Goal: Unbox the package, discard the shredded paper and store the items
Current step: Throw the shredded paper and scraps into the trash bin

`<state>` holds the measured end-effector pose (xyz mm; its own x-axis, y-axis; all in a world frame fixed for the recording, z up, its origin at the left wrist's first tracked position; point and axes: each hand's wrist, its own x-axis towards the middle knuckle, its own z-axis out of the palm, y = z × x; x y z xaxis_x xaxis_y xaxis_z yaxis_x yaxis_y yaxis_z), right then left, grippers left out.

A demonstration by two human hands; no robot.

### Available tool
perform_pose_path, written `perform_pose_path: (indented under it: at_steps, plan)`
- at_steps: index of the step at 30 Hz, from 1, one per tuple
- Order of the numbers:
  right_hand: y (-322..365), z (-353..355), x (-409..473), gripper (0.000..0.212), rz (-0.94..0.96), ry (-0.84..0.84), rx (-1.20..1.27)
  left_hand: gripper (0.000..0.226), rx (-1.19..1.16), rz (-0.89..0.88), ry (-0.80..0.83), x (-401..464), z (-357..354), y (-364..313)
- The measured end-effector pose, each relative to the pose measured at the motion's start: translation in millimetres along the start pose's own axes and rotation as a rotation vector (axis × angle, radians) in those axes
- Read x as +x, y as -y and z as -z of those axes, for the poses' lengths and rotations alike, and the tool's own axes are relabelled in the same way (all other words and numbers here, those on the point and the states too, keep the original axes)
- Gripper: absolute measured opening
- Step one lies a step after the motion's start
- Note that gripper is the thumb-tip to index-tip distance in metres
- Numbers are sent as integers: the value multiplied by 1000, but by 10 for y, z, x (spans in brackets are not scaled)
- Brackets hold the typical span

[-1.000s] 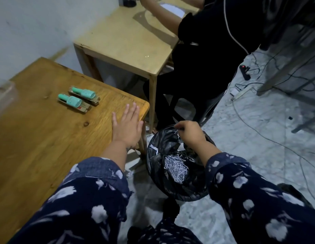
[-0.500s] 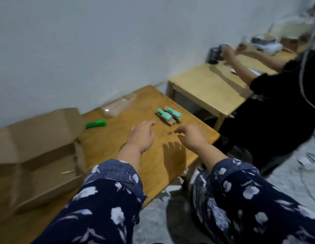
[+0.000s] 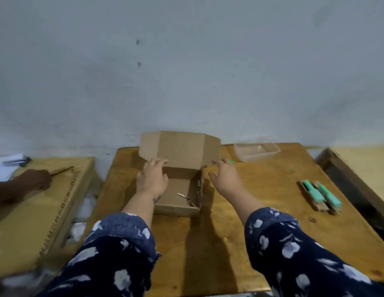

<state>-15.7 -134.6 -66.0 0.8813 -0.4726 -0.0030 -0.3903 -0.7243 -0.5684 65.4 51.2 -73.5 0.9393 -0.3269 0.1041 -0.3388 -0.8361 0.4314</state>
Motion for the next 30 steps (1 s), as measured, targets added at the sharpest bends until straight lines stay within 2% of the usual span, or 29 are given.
perform_pose_path:
  at_steps: [5,9,14,18,24,30]
  plan:
    - [173,-323,349,50,-86,65,60,56,-5,234,81,174,-116,330]
    - [110,-498,627,54,-126,142,0,56,-58,288,130,357,-245,344]
    - [16,-570,944,40,-103,160,-4,44,-66,351,133,506,-303,369]
    - [12,-553,1022,41,-160,175,70,41,-106,402,105,526,-275,307]
    - [-3,-369,936,41,-157,24,210,41,-207,368,40,501,-144,132]
    - [-140,24,550,41,-199,-185,335,44,-325,195,-26,287,-6,-239]
